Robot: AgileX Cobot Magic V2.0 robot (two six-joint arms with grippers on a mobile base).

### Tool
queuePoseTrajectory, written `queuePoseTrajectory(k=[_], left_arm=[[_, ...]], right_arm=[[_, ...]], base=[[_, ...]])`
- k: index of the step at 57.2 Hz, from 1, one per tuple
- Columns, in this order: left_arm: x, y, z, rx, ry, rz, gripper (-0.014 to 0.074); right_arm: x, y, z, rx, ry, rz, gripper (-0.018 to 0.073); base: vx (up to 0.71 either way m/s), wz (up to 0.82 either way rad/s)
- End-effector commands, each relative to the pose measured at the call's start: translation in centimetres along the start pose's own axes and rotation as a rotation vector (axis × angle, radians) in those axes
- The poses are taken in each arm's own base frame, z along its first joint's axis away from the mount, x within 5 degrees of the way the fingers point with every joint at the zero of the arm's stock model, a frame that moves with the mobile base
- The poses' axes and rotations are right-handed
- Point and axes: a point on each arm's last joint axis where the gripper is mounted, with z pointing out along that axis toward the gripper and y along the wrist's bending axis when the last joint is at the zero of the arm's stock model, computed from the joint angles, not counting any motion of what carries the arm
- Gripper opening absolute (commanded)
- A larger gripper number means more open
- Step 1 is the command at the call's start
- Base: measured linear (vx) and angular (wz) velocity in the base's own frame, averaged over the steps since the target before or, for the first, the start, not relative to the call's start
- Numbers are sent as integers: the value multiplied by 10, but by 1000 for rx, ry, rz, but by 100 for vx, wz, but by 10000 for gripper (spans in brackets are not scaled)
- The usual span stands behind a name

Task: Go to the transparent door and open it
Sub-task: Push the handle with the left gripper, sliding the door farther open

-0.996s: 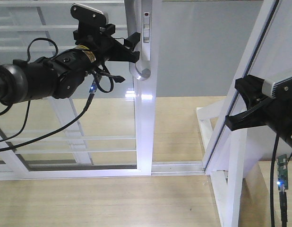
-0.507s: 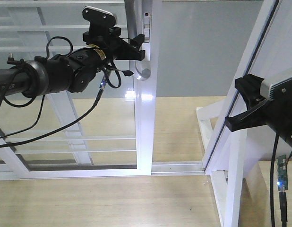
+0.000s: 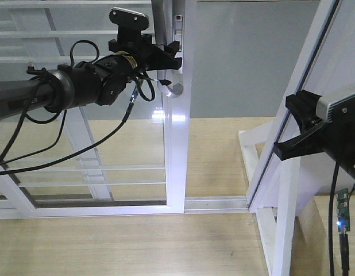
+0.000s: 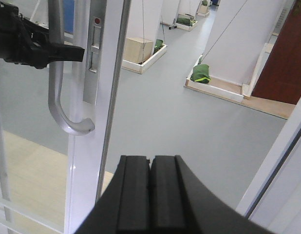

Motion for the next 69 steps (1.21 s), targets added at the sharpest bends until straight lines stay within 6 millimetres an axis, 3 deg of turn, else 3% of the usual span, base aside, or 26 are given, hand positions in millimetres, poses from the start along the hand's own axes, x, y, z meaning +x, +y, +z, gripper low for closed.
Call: queuePoseTrajectory(k=[1,9,15,38,69], left_arm=[[-45,-3,-11,10,-151,-17,496],[-43,-3,-11,6,-121,-17,250],[-43,-3,-12,3,-106,-17,-13],[-68,2,-30,-20,-82,39,-6],[-93,44,-63,-128,-28,22,-6]], right_arm=[[-20,-4,-2,18,-130,-7,-6],[-20,-4,-2,18,-130,-7,-6],[-19,-4,-2,18,-129,-7,-6],[-19,-4,-2,18,-128,-8,-6],[-20,-4,-2,18,-132,-7,-6]], base=[[0,0],[0,0],[0,0],[0,0],[0,0]])
